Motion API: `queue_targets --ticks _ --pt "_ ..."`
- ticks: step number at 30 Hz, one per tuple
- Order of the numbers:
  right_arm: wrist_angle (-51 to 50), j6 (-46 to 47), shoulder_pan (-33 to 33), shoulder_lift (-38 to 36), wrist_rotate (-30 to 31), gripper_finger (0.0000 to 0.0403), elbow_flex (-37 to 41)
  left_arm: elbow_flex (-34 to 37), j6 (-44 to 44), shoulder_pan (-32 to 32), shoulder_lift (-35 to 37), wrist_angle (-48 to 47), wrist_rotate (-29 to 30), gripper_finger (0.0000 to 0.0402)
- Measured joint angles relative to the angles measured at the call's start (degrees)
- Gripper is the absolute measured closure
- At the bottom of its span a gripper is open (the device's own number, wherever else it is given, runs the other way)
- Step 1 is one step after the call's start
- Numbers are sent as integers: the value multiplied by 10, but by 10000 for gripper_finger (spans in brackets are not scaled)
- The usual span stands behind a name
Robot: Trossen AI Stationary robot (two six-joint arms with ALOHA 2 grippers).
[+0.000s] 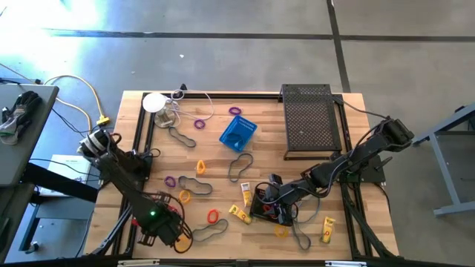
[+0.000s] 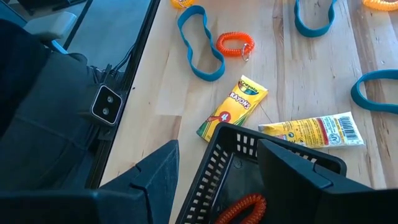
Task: Pick & Place Office Desk Supplies
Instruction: Put the top yellow wrist coil keychain into the black bin
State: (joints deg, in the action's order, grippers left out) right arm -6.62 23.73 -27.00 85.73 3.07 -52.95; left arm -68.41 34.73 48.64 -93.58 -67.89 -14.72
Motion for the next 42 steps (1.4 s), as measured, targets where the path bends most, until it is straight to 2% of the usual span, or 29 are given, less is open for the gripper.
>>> queue_targets --ticks 3,6,11,15,19,21,25,32,35,38,42 --pt "0 0 0 0 0 197 0 -26 -2 -16 5 -5 -7 167" --pt "0 0 0 0 0 197 0 -60 -17 -33 15 -43 9 167" --pt "0 0 0 0 0 197 0 -101 -31 -66 47 -133 108 167" --pt "0 0 0 0 0 197 0 -101 -82 -104 84 -136 201 167" --pt "0 4 0 0 0 197 0 -99 -150 -163 109 -125 252 167" --pt "0 5 0 0 0 197 0 -91 -176 -199 116 -115 253 167" --pt "0 5 0 0 0 197 0 -57 -217 -266 127 -70 216 167" --pt "0 6 -12 0 0 197 0 63 -241 -343 179 25 182 167" --pt "0 5 -21 0 6 197 0 120 -213 -372 229 124 181 167" --pt "0 4 -28 0 27 197 0 165 -142 -399 260 213 182 167" --pt "0 4 -26 0 32 197 0 202 -36 -422 262 260 192 167"
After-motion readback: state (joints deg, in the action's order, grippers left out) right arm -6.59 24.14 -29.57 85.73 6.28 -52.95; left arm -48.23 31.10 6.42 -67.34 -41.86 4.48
